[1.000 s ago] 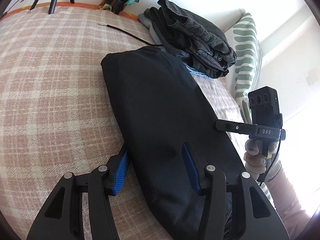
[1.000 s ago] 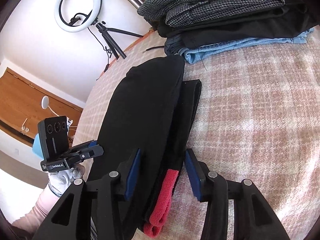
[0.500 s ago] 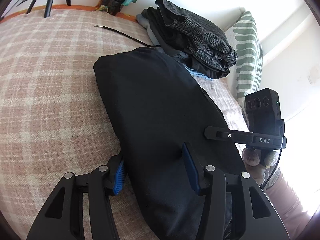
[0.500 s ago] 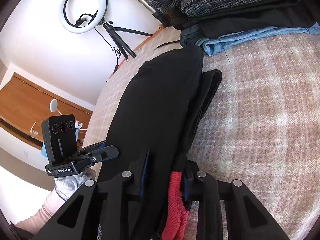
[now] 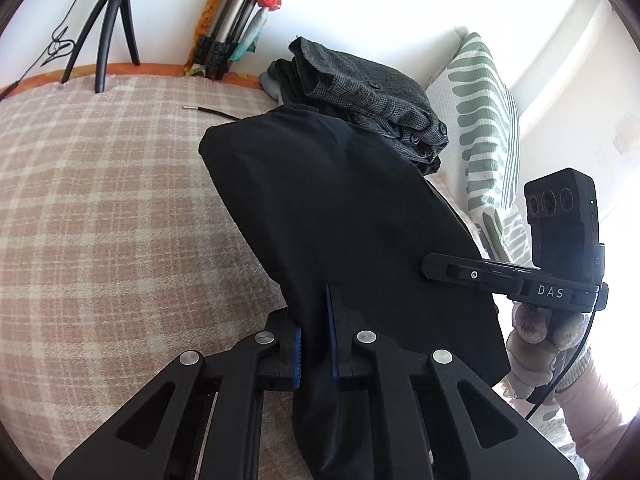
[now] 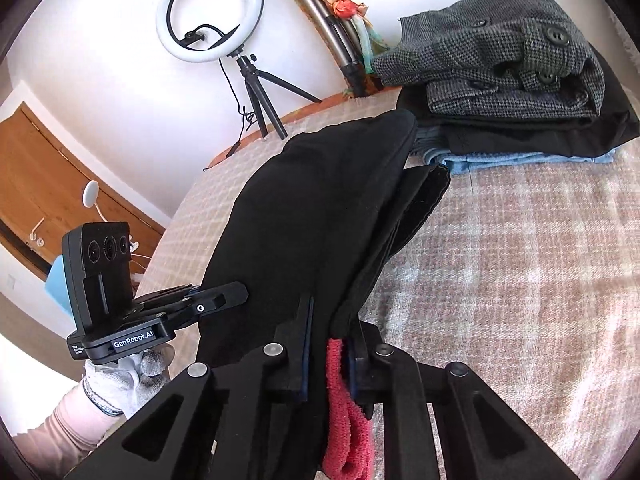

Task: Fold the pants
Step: 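Carry the trouser bundle with both grippers onto the clothes stack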

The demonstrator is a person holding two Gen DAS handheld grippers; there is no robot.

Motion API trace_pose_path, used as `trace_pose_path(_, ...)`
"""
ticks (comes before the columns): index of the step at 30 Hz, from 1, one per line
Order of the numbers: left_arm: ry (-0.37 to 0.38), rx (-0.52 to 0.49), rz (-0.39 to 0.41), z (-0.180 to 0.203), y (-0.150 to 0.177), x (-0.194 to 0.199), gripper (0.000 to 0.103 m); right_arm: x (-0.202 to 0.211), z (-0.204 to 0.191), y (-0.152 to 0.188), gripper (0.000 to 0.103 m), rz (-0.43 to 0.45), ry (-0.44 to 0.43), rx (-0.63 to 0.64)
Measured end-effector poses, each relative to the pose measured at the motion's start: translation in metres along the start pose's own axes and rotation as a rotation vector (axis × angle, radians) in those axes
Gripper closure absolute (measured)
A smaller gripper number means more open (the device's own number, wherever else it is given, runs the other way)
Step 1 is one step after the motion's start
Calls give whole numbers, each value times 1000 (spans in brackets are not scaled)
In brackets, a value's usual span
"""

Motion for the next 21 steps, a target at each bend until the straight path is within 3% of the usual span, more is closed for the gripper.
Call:
trace_pose_path(5, 12, -54, 49, 19, -28, 17, 95, 30, -18, -21, 92, 80, 17, 44)
trace_pose_path(12, 8, -118, 129, 51, -92, 27, 95, 74, -30, -68, 92, 196, 52, 90)
trace_pose_path(21, 2, -203, 189, 96, -190, 9, 95, 116, -9, -160, 92, 320, 106, 76)
Point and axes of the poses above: each gripper's, at about its wrist camera, not at the fingertips, and x roughly against the way its jaws point, z to its right, y to its underside, the point moved 3 cm from there along -x, roughly the way its jaws point, and after that the axes turned 2 degrees about -x, right-handed, at the moved point
